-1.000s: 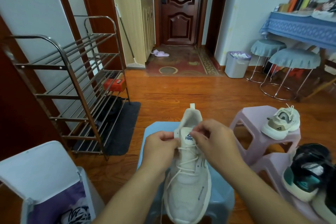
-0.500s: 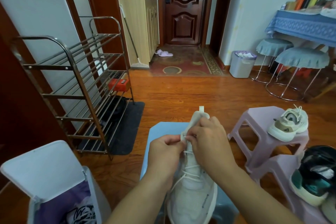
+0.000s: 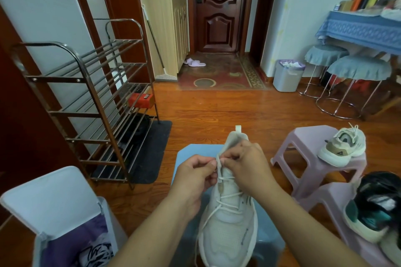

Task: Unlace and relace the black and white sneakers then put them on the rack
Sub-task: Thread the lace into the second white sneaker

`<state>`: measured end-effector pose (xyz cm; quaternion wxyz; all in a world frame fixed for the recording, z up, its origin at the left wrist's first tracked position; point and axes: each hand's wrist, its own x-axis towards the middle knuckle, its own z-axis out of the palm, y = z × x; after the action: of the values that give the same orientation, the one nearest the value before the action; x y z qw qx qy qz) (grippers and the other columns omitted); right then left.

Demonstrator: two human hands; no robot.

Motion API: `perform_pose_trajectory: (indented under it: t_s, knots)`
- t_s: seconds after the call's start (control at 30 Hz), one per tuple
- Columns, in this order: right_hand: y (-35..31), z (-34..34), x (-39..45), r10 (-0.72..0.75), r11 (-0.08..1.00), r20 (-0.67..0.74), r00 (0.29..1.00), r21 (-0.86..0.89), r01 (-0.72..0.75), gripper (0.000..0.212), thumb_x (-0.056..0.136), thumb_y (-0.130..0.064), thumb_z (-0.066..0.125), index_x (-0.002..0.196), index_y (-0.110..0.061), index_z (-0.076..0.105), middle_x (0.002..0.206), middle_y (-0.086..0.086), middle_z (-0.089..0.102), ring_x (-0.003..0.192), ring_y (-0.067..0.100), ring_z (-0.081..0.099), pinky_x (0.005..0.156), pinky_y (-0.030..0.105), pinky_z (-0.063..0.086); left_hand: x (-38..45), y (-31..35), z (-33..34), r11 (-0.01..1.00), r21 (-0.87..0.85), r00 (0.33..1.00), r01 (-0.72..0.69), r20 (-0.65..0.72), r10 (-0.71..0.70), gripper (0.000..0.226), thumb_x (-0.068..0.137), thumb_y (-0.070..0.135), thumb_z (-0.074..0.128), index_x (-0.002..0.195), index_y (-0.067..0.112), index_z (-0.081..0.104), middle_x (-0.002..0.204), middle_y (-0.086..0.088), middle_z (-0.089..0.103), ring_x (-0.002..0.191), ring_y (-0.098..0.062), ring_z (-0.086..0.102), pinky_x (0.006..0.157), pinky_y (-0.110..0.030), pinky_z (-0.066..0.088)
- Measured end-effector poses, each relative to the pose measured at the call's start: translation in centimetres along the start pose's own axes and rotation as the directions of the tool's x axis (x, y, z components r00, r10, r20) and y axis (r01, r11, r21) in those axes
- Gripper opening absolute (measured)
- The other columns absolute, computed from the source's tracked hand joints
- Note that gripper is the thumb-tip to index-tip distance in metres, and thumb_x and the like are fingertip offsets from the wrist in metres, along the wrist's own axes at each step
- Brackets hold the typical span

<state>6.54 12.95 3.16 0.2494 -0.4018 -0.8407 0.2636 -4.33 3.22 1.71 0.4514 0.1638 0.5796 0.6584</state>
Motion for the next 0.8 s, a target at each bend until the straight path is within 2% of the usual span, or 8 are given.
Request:
perform_pose_trajectory:
  t_s: [0.13,0.23,0.37,0.47,0.57,0.63,0.7,0.8]
  knots:
    - [0.2,-1.2,-0.5,-0.059,0.997,0.143,0.988,-0.043,0.066,0.019,0.093,-0.032,0.068,0.111,-0.033,0.075,0.100,-0.014,0.048,0.109,0.011,0.037,0.087,0.024,0.029,0.5,1.4,-0.3,0.991,0.099,0.995,-0.090,-0.040,0.094,0.016,0.100,-0.003,0.055,0.090,0.006,0.063,0.078,-0.008,0.061,0.061,-0.017,0.059,0.064,-0.031,0.053]
    - [0.7,-2.3,-0.8,-0.063,0.996,0.216,0.974,-0.041,0.073,0.025,0.096,-0.035,0.065,0.120,-0.036,0.071,0.106,-0.013,0.047,0.111,0.009,0.036,0.091,0.023,0.029,0.9,5.4,-3.6,0.944,-0.183,0.913,-0.275,-0.358,0.197,0.015,0.102,-0.002,0.048,0.100,0.008,0.060,0.088,-0.010,0.062,0.062,-0.017,0.067,0.068,-0.031,0.058]
    - [0.9,-2.5,-0.9,-0.112,0.993,0.244,0.963,-0.020,0.120,0.027,0.102,-0.040,0.051,0.107,-0.030,0.075,0.102,-0.008,0.048,0.106,0.009,0.039,0.080,0.015,0.028,1.3,8.3,-10.9,0.583,-0.547,0.717,-0.601,-0.691,0.092,0.029,0.100,-0.005,0.038,0.125,0.002,0.050,0.120,-0.025,0.060,0.078,-0.026,0.077,0.076,-0.031,0.063]
    - [1.1,-2.2,-0.8,-0.146,0.987,0.224,0.963,-0.032,0.158,0.026,0.103,-0.037,0.050,0.116,-0.036,0.072,0.099,-0.011,0.048,0.103,0.005,0.040,0.080,0.014,0.028,2.3,6.3,-11.1,0.738,-0.328,0.651,-0.590,-0.734,0.194,0.026,0.099,-0.004,0.034,0.115,0.007,0.051,0.123,-0.027,0.062,0.086,-0.026,0.077,0.078,-0.029,0.061]
    - [1.7,-2.2,-0.9,-0.175,0.983,0.190,0.966,-0.014,0.181,0.027,0.103,-0.032,0.052,0.124,-0.034,0.069,0.098,-0.015,0.049,0.103,0.000,0.042,0.087,0.022,0.034,2.1,6.0,-8.9,0.851,0.154,0.660,-0.503,-0.567,0.492,0.024,0.105,0.010,0.047,0.127,0.019,0.051,0.135,-0.009,0.059,0.090,-0.002,0.072,0.081,-0.026,0.058]
    - [1.9,-2.2,-1.0,-0.167,0.986,0.116,0.979,0.031,0.165,0.028,0.102,-0.027,0.053,0.127,-0.033,0.067,0.102,-0.020,0.050,0.106,0.000,0.046,0.094,0.026,0.039,2.1,5.0,-7.6,0.739,0.589,0.759,-0.327,-0.301,0.577,0.054,0.102,0.016,0.057,0.150,0.031,0.036,0.151,0.013,0.033,0.084,0.012,0.061,0.078,-0.017,0.047]
    - [2.0,-2.7,-1.2,-0.139,0.988,0.031,0.990,0.071,0.137,0.030,0.101,-0.028,0.054,0.128,-0.033,0.065,0.110,-0.022,0.051,0.113,0.003,0.048,0.099,0.025,0.038,1.5,2.7,-6.0,0.573,0.783,0.891,-0.240,-0.057,0.451,0.056,0.100,0.019,0.062,0.151,0.029,0.042,0.155,0.009,0.034,0.079,0.010,0.054,0.079,-0.017,0.046]
    - [2.0,-2.7,-1.7,-0.132,0.990,0.012,0.991,0.043,0.131,0.030,0.096,-0.042,0.056,0.124,-0.038,0.065,0.118,-0.018,0.049,0.118,0.005,0.039,0.094,0.015,0.029,-0.8,-0.7,-2.8,0.660,0.698,0.960,-0.278,0.191,0.203,0.024,0.097,0.024,0.067,0.120,0.029,0.066,0.113,0.004,0.065,0.067,0.003,0.057,0.066,-0.015,0.049]
